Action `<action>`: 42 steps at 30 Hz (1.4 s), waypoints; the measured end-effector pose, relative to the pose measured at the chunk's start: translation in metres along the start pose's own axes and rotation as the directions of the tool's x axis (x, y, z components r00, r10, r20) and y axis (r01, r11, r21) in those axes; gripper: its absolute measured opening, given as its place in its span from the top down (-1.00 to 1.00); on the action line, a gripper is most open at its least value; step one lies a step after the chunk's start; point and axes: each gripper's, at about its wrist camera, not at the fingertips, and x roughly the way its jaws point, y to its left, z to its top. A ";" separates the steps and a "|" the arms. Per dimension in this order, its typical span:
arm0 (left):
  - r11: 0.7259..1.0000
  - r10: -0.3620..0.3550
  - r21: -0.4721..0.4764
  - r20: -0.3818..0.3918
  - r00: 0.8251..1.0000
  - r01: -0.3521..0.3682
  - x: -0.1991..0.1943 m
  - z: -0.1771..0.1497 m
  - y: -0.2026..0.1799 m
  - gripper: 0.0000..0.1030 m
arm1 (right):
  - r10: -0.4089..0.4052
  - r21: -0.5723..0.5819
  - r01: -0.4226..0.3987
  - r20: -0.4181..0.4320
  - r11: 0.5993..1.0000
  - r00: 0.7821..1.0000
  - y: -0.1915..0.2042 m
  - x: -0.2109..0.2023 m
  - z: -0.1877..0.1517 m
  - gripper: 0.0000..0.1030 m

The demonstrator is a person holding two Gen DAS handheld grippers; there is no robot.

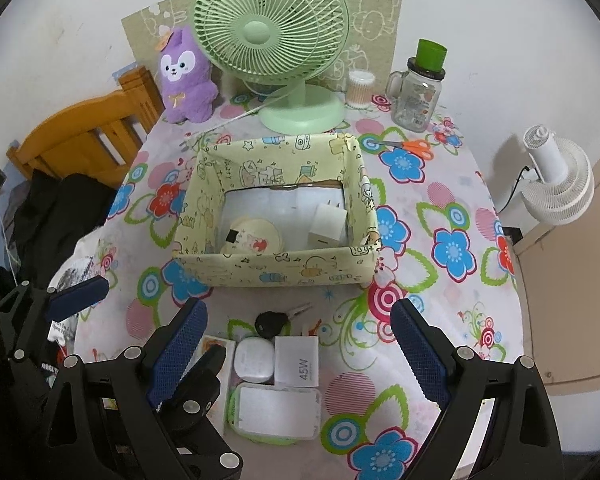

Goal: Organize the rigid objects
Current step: 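Withdraw both open tools from the box back toward the remaining items, then close the right tool on the translucent white plastic box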

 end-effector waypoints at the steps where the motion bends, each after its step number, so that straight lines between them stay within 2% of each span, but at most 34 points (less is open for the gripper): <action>1: 1.000 -0.003 -0.006 -0.006 1.000 0.003 0.001 -0.002 -0.001 -0.97 | -0.001 -0.013 0.002 0.003 1.000 1.000 0.000 0.001 -0.001 -0.84; 5: 1.000 0.011 -0.022 -0.013 1.000 -0.011 0.006 -0.009 -0.004 -0.97 | 0.010 -0.054 -0.010 0.002 0.998 1.000 -0.001 0.005 -0.007 -0.84; 9: 0.998 0.007 -0.068 -0.021 1.000 -0.009 0.010 -0.019 -0.001 -0.97 | 0.040 -0.066 -0.040 -0.010 0.997 0.999 -0.002 0.010 -0.014 -0.84; 16: 0.996 0.020 -0.092 -0.040 0.999 -0.023 0.018 -0.035 0.003 -0.97 | 0.062 -0.079 -0.063 -0.022 0.995 0.998 0.000 0.017 -0.027 -0.84; 26: 0.998 0.040 -0.051 -0.046 0.998 -0.042 0.030 -0.057 0.003 -0.97 | 0.064 -0.071 -0.069 -0.063 0.995 0.996 0.007 0.033 -0.049 -0.84; 33: 0.998 0.021 -0.064 -0.075 0.997 -0.025 0.041 -0.066 0.010 -0.97 | 0.061 -0.040 -0.065 -0.094 0.997 0.994 0.008 0.046 -0.058 -0.84; 42: 0.997 0.032 -0.067 -0.112 0.993 -0.040 0.054 -0.072 0.023 -0.97 | 0.057 -0.006 -0.059 -0.152 0.998 0.987 0.011 0.065 -0.070 -0.84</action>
